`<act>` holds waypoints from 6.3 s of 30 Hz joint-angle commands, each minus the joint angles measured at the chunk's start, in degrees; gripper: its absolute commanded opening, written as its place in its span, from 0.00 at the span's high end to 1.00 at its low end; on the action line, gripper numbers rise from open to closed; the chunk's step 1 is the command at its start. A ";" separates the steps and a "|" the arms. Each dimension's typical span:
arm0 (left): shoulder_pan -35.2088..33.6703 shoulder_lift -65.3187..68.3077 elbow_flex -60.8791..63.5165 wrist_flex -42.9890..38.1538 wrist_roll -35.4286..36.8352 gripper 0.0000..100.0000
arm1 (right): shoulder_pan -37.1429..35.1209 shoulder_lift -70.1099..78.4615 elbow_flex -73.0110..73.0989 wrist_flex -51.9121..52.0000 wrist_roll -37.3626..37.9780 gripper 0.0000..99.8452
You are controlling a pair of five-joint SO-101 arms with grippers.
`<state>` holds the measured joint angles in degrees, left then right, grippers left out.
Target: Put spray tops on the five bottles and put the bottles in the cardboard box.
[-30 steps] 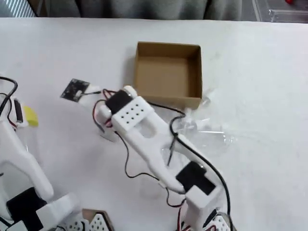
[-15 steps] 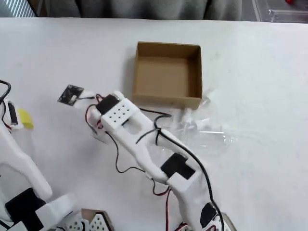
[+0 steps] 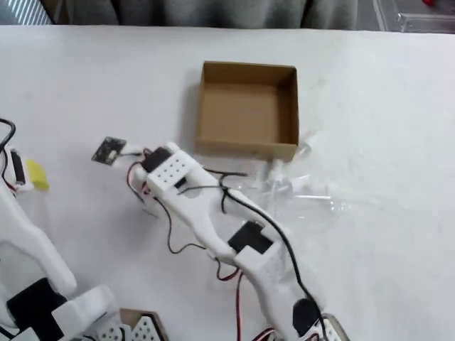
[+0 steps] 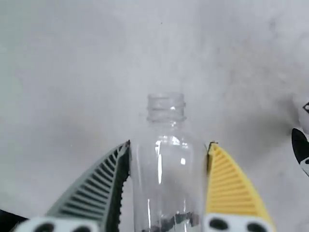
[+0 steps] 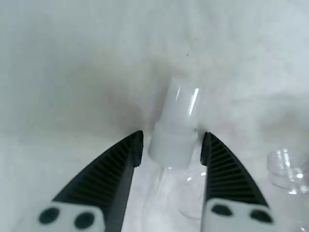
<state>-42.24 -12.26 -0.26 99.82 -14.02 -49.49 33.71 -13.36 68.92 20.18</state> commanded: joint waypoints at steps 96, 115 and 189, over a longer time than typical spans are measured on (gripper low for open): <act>48.13 -92.70 78.07 -56.79 15.74 0.97 | 0.48 -70.29 -8.00 -24.22 -23.47 0.99; 48.04 -92.70 77.71 -56.88 15.03 0.98 | 0.40 -56.48 -12.22 -26.86 -19.43 0.99; 48.13 -92.70 78.15 -58.46 15.03 0.98 | 4.79 -66.07 16.44 -42.77 -28.04 0.99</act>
<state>5.14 -104.13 78.24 42.86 1.54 -43.52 -30.20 5.63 25.93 -7.43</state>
